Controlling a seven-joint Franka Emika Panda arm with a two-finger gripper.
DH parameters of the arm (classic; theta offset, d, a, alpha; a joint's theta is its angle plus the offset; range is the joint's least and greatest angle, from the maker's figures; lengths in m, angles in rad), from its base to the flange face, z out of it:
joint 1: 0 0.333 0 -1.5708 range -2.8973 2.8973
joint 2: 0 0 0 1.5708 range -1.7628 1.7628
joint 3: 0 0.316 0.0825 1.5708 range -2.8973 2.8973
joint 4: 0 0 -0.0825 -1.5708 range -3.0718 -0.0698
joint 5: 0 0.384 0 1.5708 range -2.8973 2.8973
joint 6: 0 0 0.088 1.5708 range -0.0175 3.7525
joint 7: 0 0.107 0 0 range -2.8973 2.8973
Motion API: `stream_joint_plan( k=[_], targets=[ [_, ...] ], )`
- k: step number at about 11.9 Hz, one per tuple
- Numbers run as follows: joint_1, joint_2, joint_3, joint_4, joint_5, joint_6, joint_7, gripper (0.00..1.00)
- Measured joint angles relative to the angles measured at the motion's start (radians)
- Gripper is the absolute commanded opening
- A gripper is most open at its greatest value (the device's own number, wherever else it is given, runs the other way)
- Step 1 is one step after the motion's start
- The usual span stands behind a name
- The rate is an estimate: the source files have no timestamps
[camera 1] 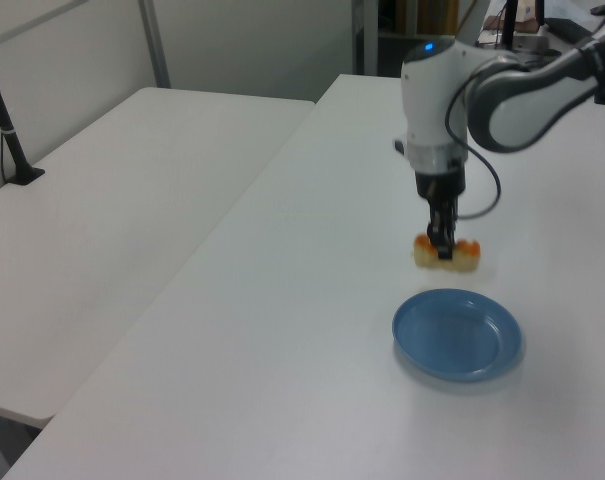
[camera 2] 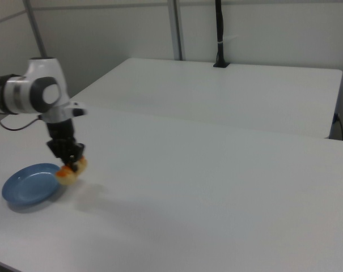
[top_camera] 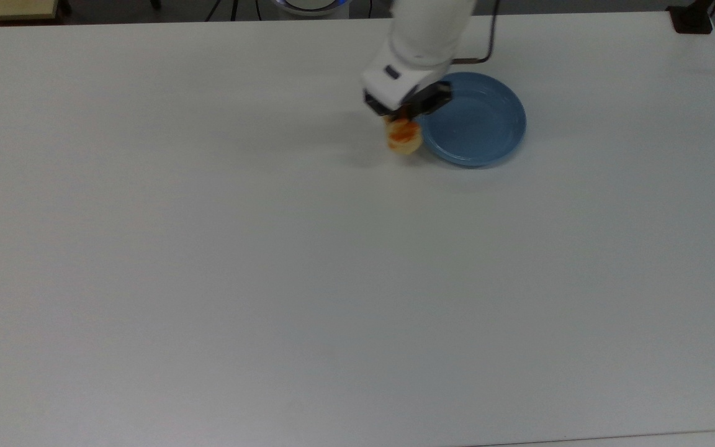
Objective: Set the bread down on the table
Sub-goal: 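Lift the bread roll off the plate and carry it away from the plate, then lower the bread roll onto the table and open the gripper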
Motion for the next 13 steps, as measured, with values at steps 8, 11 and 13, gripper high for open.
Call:
stream_joint_plan(
  k=[8, 11, 13],
  targets=[
    [-0.387, 0.047, -0.003, -0.015, -0.077, 0.029, -0.267, 0.95],
    [-0.405, 0.114, -0.003, -0.013, -0.114, 0.079, -0.268, 1.0],
    [-0.407, 0.11, -0.002, 0.037, -0.115, 0.063, -0.268, 1.0]
  ],
)
